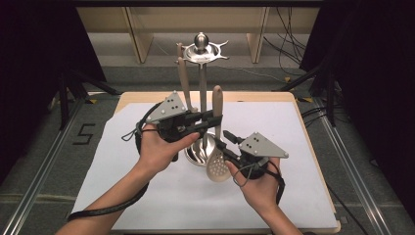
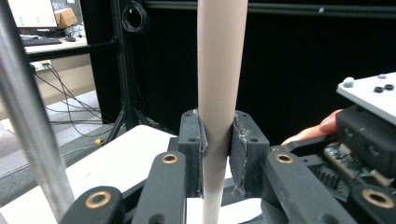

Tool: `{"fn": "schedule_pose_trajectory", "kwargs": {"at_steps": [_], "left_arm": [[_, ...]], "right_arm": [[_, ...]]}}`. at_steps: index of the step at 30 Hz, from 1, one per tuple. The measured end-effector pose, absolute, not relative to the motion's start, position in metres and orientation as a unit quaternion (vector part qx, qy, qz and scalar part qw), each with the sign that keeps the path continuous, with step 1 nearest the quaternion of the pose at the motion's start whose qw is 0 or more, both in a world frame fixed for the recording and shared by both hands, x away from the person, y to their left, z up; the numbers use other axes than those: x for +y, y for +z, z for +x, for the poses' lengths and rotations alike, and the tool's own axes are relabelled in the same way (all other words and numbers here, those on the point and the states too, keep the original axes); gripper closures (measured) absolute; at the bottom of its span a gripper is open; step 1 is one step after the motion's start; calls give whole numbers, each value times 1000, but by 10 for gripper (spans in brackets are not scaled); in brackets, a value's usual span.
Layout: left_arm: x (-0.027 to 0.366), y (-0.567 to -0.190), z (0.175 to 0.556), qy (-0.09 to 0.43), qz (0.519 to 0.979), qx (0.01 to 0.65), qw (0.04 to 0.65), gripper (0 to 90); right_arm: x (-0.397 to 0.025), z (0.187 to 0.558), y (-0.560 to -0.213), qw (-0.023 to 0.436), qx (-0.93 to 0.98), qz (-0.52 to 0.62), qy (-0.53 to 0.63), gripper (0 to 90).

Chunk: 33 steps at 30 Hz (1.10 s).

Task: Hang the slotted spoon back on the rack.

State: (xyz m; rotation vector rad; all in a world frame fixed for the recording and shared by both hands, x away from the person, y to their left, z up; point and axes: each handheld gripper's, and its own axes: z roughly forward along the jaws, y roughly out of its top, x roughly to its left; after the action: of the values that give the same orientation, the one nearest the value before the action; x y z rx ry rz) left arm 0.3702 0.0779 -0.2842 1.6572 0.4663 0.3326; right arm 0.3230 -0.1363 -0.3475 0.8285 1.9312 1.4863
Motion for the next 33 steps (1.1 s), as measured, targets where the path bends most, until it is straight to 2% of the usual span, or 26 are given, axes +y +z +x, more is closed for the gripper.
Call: {"fn": "schedule_pose_trajectory", "kwargs": {"at_steps": [8,12,20,22,24,33], "left_arm": [[90,-283,378,142,734,191,637,753],[94,-282,383,141,736,185,635,753],[99,-279,391,134,733,172,644,753],[101,-279,392,131,734,167,645,753],[102,-278,392,130,733,166,647,753],[110,-272,396,126,730,153,654,753]], "right_arm": [[-146,320,-357,273,721,314,554,567],[-156,324,-361,271,712,327,559,562],[-179,333,-360,298,696,356,548,563],[-181,334,-361,283,696,367,548,563],[-186,336,-361,297,693,371,542,563],[-192,336,-362,286,687,405,532,562]]}}
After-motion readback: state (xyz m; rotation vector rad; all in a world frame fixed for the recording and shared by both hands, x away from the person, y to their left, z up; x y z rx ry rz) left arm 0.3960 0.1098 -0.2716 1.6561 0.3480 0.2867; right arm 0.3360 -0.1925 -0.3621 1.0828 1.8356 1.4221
